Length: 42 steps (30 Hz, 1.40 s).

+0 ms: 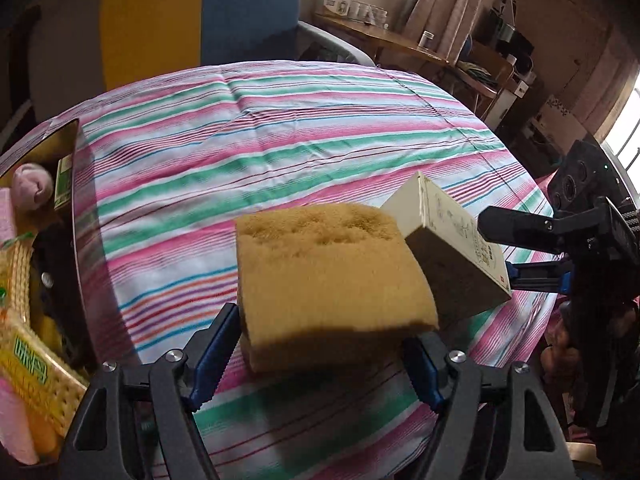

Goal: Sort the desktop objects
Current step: 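Carry yellow sponge with left tool while right tool carries medicine box toward tray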

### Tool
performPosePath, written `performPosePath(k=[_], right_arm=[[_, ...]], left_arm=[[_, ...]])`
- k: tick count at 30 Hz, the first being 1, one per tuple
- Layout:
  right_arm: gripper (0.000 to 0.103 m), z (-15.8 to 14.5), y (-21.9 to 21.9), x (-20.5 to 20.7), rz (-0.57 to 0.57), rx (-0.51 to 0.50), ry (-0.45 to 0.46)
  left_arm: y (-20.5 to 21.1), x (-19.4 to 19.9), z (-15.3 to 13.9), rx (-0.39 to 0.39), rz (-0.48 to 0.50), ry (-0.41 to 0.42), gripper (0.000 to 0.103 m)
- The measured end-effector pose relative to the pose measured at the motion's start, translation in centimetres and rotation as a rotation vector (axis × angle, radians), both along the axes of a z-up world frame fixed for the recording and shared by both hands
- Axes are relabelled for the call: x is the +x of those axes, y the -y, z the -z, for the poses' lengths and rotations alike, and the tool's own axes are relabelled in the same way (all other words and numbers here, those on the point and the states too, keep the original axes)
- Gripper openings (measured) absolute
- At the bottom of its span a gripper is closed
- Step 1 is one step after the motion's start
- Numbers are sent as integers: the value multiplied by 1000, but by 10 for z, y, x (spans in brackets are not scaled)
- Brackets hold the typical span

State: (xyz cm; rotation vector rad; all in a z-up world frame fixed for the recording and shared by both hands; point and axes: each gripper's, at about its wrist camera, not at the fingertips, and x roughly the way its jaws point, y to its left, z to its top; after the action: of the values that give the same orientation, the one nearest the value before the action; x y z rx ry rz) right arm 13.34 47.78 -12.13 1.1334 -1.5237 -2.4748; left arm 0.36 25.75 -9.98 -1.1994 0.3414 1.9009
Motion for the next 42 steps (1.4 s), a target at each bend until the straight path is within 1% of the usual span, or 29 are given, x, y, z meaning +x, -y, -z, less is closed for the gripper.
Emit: performPosePath(k=[4, 6, 7, 9, 10, 14, 16, 18, 20, 22, 25, 27, 29, 32, 36, 40, 41, 42], right_arm=[[97, 0, 30, 6, -49, 19, 12], [97, -2, 42, 10, -66, 62, 27], [97, -5, 47, 13, -72, 102, 38], [97, -10, 57, 20, -78, 201, 61], [97, -14, 61, 21, -78, 266, 71], [97, -31, 81, 27, -98, 603, 91], [97, -36, 84, 19, -137, 729, 85], [97, -39, 89, 16, -177, 810, 81], [96, -39, 93, 7, -219, 857, 90], [94, -38, 97, 5, -255, 886, 93], [90, -32, 103, -3, -274, 913, 97], [82, -27, 105, -8, -275, 931, 102], [55, -24, 99, -10, -249, 923, 115], [55, -23, 80, -6, -144, 875, 136], [55, -21, 57, 8, -24, 820, 168], [57, -15, 50, 20, -14, 747, 179], [60, -13, 50, 22, -10, 731, 172], [62, -12, 50, 25, -4, 717, 162]], left_arm=[[6, 17, -3, 12, 18, -37, 77], [7, 24, -6, 30, 32, -46, 77], [7, 28, -7, 39, 39, -50, 77], [11, 34, -10, 58, 47, -66, 78], [12, 37, -12, 67, 52, -75, 78], [18, 43, -13, 80, 45, -85, 78], [22, 44, -13, 80, 42, -87, 79], [25, 44, -9, 71, 31, -84, 79], [27, 44, -5, 68, 28, -75, 79], [29, 45, -1, 66, 25, -65, 79], [32, 45, 5, 62, 21, -51, 81], [31, 46, 6, 57, 24, -59, 81], [28, 47, 6, 54, 25, -66, 82], [22, 44, 2, 57, 25, -80, 82], [5, 35, -5, 57, 28, -139, 82], [-2, 26, -5, 56, 10, -110, 83], [-1, 26, -5, 59, 10, -106, 83], [2, 28, -6, 59, 12, -107, 84]])
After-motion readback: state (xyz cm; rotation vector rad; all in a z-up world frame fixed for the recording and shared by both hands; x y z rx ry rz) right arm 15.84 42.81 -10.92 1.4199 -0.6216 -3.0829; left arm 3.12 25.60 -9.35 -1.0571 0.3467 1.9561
